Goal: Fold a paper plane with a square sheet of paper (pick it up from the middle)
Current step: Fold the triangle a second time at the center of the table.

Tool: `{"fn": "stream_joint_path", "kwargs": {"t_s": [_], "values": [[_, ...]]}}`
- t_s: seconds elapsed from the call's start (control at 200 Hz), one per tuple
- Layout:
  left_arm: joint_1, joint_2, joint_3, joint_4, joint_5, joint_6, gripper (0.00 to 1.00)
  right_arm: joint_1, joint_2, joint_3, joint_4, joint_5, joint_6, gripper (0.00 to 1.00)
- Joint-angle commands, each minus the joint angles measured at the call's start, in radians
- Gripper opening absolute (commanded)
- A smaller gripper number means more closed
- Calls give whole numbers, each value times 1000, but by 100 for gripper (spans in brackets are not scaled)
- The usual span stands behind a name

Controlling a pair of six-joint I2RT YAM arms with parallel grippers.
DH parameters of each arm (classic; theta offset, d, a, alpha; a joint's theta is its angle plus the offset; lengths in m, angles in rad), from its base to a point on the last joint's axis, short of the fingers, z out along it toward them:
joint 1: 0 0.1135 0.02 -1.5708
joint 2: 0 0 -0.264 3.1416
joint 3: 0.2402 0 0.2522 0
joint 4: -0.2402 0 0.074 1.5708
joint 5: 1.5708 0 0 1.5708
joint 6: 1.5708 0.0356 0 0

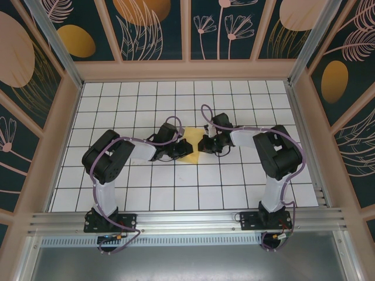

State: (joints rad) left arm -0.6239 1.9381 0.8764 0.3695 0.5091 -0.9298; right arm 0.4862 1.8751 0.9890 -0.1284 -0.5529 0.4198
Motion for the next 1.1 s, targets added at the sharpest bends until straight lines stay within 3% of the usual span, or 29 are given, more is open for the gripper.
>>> {"fn": "stream_joint_path", "kwargs": {"t_s": [0.0, 0.145, 0.255, 0.4, 0.6, 0.806, 1.091], "values": [[-3, -18, -4, -76, -48, 7, 13, 6, 38, 19, -42, 37, -30, 8], [-2, -78, 1, -15, -23, 9, 16, 6, 45, 16, -67, 62, -42, 7], [-2, -98, 15, -19, -66, 15, 16, 9, 51, 14, -77, 72, -49, 6], [-2, -75, 46, -101, -157, 32, 15, 9, 57, 16, -85, 85, -54, 6], [-2, -16, 71, -156, -172, 35, 14, 12, 63, 22, -92, 91, -59, 5], [-1, 14, 90, -282, -273, 48, 13, 15, 76, 28, -110, 115, -67, 5], [4, 10, 155, -369, -368, 66, 17, 35, 115, 47, -197, 255, -123, 5]]}}
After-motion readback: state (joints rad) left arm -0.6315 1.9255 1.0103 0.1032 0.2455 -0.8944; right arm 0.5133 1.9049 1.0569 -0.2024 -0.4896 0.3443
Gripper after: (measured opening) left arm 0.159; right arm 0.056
